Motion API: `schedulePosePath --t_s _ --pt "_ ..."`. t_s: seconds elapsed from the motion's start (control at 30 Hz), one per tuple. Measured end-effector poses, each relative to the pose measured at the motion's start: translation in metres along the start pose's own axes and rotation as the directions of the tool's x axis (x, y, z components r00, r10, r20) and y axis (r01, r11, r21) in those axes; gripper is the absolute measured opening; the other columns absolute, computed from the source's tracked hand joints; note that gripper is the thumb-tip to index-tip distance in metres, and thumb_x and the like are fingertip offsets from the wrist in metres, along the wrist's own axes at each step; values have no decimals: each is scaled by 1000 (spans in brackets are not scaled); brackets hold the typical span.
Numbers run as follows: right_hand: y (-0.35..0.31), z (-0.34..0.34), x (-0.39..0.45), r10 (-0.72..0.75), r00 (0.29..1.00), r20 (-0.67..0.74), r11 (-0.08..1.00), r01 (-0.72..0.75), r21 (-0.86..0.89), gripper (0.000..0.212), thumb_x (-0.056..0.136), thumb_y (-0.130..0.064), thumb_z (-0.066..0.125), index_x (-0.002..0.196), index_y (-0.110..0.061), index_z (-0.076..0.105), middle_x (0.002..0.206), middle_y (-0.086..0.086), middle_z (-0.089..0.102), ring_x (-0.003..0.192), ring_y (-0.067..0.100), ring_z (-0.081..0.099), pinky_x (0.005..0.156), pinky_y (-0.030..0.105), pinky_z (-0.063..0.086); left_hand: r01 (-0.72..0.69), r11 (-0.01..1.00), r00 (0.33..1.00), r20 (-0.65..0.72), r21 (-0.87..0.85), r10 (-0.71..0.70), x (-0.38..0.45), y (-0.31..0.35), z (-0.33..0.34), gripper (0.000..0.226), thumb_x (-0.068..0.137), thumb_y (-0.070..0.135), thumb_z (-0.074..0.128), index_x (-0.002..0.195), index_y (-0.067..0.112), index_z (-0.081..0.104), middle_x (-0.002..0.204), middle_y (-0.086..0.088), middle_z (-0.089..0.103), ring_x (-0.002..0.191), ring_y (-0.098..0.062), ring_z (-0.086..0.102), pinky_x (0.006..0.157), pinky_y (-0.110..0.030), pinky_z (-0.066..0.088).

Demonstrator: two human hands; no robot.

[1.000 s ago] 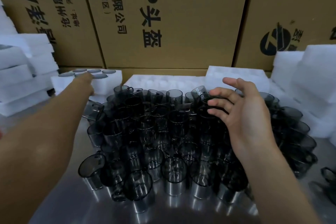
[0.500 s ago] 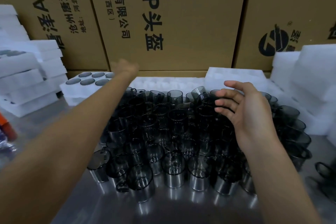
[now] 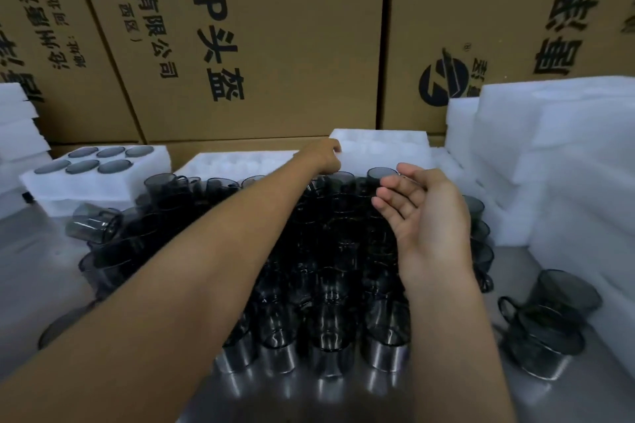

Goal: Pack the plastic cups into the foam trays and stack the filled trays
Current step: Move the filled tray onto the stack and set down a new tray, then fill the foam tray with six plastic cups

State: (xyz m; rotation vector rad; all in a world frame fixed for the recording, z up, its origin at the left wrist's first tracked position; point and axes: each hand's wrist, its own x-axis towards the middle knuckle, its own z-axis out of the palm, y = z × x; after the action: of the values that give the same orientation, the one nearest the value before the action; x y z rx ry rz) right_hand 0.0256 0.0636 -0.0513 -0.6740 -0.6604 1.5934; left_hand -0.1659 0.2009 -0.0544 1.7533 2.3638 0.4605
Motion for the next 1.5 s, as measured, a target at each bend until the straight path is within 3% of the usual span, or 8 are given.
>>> schedulePosePath --t_s 0.23,0.5,0.6,0.77,1.0,1.2,1.3,1.5 --pt "-8 -4 -2 -31 1000 -2 998 31 58 20 97 -7 45 90 -6 65 56 4 64 48 13 61 51 23 55 -19 999 884 -468 -44 -4 -6 -2 -2 21 93 10 58 111 20 63 121 -13 55 103 -34 58 74 -32 40" --pt "-17 6 -21 -238 970 -42 953 225 -205 14 96 -11 52 90 -14 63 81 2 66 68 11 62 61 20 55 -290 952 750 -641 -98 163 -75 -10 -50 14 92 17 68 100 21 58 105 -2 35 83 -18 45 67 -25 44" --pt "-26 2 -28 -466 883 -47 791 393 -469 13 92 -15 57 104 -22 57 108 -2 62 81 -8 58 65 7 45 -352 931 757 -614 -96 223 -115 -14 -57 16 90 21 70 98 24 57 103 0 35 83 -16 44 63 -17 37" --pt "-56 -21 -39 -437 896 -80 727 300 -617 70 91 -32 63 150 -22 26 148 2 38 132 20 43 107 41 43 -421 904 802 -494 -70 336 -193 -28 -61 20 88 24 74 98 25 57 101 0 35 79 -12 45 68 -21 46" --pt "-74 -62 -82 -302 941 155 512 297 -806 57 86 -70 57 129 -34 46 102 -32 50 88 -11 48 66 13 33 -417 866 909 -113 -276 401 -307 -37 -61 41 78 62 69 114 60 48 104 5 50 84 -13 63 68 -20 50" --pt "-84 -109 -134 26 984 175 323 157 -933 53 76 -81 57 114 -45 65 105 -21 71 94 3 68 84 28 51 -182 788 969 28 -588 244 -359 -54 -46 78 81 77 54 142 70 6 102 -2 62 70 -26 71 59 -38 61" --pt "-75 -123 -158 249 958 143 357 47 -933 27 83 -70 60 96 -50 72 95 -22 75 84 1 73 78 26 54 -69 816 980 115 -574 163 -369 -57 -29 69 87 72 51 146 55 22 99 -10 67 67 -30 71 53 -37 58" --pt "-54 -142 -170 298 948 -109 37 -126 -991 64 94 -62 50 122 -6 66 116 16 71 97 29 70 86 39 59 -42 895 968 204 -444 146 -372 -64 5 19 96 38 57 114 30 57 76 -4 70 47 -19 59 40 -28 46"
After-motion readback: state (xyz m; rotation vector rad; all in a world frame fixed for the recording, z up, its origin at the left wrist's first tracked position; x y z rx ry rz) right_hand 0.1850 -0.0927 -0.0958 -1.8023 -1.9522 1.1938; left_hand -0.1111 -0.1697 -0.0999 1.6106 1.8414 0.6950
